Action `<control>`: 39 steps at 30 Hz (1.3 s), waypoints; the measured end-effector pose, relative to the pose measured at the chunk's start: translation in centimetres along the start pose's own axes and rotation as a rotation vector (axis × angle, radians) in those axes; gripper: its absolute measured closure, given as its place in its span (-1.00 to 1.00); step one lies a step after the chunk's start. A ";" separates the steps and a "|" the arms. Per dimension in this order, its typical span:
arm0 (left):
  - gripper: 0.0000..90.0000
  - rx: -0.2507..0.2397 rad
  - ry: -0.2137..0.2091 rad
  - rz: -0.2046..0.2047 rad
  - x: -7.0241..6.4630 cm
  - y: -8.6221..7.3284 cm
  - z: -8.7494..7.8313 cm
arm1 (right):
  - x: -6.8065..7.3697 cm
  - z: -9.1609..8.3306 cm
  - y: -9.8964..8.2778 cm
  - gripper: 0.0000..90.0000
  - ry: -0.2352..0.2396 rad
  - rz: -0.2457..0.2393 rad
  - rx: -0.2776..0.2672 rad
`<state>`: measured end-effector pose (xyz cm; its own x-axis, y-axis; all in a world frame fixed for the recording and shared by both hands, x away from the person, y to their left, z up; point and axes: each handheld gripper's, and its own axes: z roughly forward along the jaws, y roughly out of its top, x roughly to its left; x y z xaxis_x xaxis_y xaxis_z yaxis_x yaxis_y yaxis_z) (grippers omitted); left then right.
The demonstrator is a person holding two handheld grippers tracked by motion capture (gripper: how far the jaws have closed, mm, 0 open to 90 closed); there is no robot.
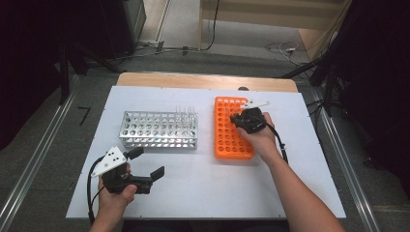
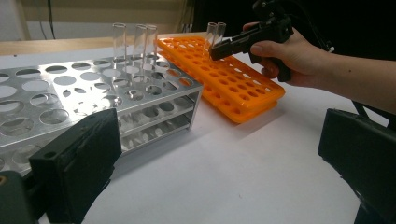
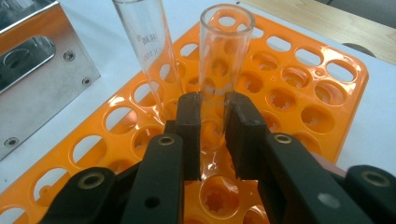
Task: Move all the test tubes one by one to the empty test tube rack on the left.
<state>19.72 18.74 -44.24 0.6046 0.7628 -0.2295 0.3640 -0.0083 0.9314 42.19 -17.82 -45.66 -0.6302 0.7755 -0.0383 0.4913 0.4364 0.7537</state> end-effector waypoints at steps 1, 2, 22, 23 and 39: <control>-1.00 0.000 -0.001 0.000 0.0 0.0 0.0 | 0.0 0.0 0.0 0.65 0.000 0.001 -0.003; -1.00 0.000 -0.001 0.001 0.0 0.0 0.1 | 0.0 -0.1 0.0 0.65 0.001 -0.002 -0.009; -1.00 0.008 -0.002 0.012 -0.2 0.1 0.4 | -0.1 -4.9 1.1 0.65 0.045 0.013 -0.120; -1.00 0.008 -0.002 0.014 -0.3 0.1 0.5 | 0.1 -5.2 1.1 0.65 0.053 0.011 -0.124; -0.98 0.015 -0.026 0.043 -1.5 0.7 1.5 | 5.2 -9.4 -2.4 0.65 0.168 -0.047 -0.160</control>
<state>20.18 16.62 -43.70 0.6376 0.7447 -0.1971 0.3481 -0.0502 0.9361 32.09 -19.09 -41.49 -0.7483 0.6630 0.0239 0.3657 0.3822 0.8486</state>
